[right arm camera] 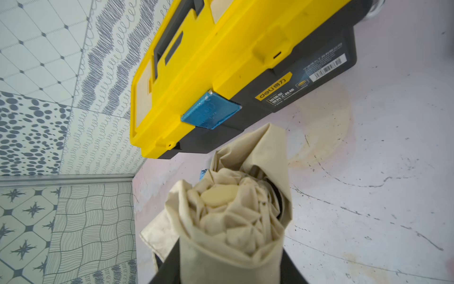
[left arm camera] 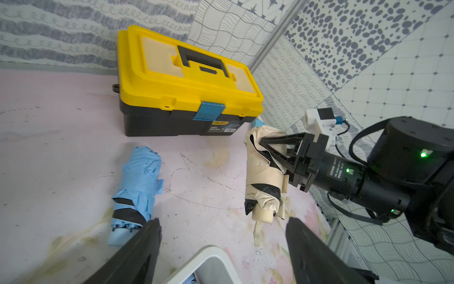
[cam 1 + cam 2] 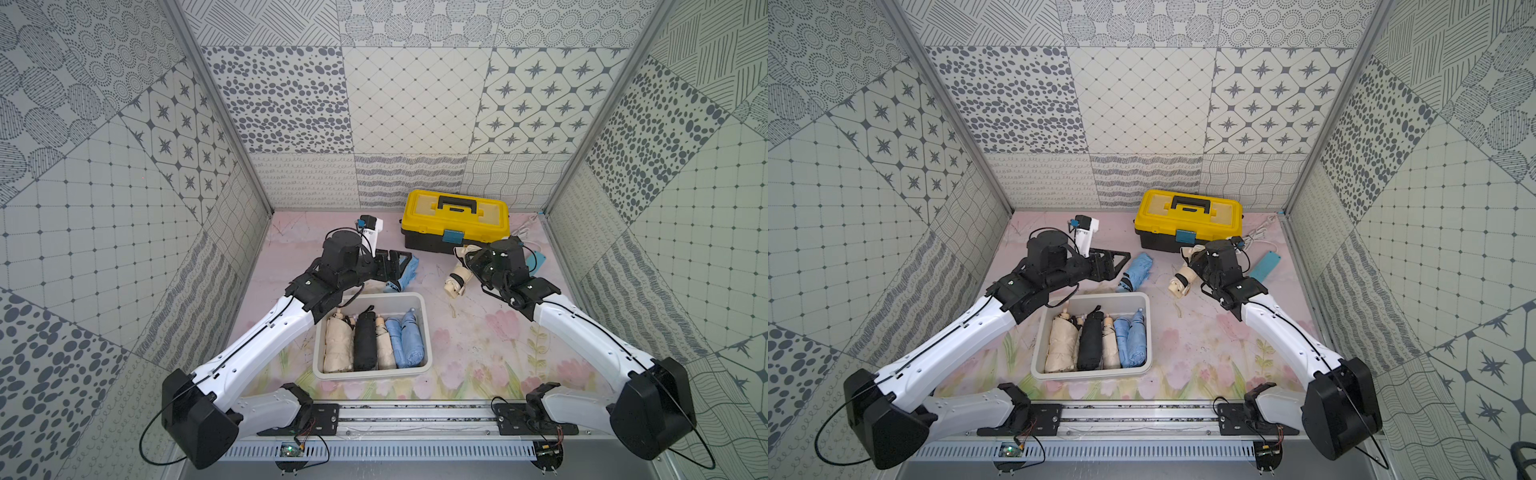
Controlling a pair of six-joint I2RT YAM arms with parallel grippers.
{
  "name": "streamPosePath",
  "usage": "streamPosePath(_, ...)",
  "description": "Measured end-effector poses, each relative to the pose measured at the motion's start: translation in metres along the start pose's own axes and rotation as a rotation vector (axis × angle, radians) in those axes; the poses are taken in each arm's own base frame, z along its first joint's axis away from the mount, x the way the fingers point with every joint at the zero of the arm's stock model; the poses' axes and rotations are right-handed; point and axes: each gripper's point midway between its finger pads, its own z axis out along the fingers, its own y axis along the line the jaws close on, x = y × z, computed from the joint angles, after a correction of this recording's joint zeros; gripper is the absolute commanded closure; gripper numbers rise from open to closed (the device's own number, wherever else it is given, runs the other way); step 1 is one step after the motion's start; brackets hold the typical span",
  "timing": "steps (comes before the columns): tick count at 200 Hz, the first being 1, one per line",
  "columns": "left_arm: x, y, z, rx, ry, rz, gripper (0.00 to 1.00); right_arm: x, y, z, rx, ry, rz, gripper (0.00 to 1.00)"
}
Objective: Put the umbrella into the storage box
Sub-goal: Pick up the umbrella from the center of the board.
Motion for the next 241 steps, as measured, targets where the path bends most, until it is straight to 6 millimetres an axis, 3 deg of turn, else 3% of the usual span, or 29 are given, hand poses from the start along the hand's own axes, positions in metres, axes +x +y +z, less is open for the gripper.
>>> streamPosePath(33, 0.026, -0.048, 0.025, 0.122, 0.072, 0.087, 0.08, -0.008, 0.002, -0.021, -0.003, -0.03, 0.038, 0.72)
streamPosePath(45, 0.038, -0.067, 0.032, 0.166, 0.093, 0.139, 0.01, -0.009, 0.003, -0.028, -0.001, -0.031, 0.045, 0.72)
streamPosePath(96, 0.088, -0.124, 0.055, 0.294, 0.163, 0.339, 0.01, -0.013, 0.022, -0.053, -0.054, -0.049, 0.086, 0.72)
streamPosePath(143, 0.098, -0.132, 0.077, 0.232, 0.145, 0.456, 0.01, -0.017, 0.018, -0.063, -0.041, -0.077, 0.113, 0.72)
streamPosePath(241, 0.088, -0.116, 0.101, 0.079, 0.075, 0.606, 0.01, -0.025, 0.023, -0.076, -0.07, -0.126, 0.178, 0.72)
